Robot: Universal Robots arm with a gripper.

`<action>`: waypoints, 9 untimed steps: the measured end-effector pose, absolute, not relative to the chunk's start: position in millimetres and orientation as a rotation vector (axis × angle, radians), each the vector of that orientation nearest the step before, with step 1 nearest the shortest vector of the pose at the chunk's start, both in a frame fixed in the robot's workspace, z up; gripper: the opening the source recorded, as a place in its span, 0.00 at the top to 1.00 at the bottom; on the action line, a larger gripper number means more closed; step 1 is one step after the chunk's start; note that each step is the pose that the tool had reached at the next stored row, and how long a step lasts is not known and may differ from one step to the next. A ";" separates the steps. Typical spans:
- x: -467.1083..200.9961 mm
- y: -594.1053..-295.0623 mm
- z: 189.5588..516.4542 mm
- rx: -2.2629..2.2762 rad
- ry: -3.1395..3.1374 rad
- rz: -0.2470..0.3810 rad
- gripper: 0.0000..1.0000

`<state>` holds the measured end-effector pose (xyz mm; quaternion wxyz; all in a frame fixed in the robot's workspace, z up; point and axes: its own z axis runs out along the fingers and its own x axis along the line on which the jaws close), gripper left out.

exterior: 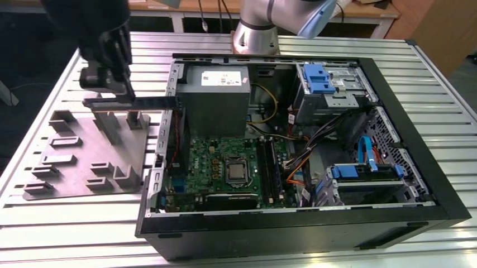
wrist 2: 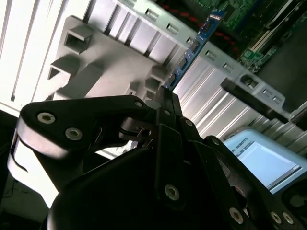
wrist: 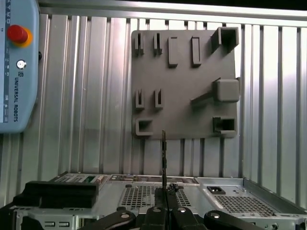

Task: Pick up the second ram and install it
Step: 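Pick up the second ram and move it above second insertion slot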

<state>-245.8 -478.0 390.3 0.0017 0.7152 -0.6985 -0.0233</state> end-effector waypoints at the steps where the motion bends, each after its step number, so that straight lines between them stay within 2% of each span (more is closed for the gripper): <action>1: -241.3 -478.1 390.1 2.244 -2.191 -0.074 0.89; 9: -204.9 -478.1 388.6 2.241 -2.189 -0.081 0.89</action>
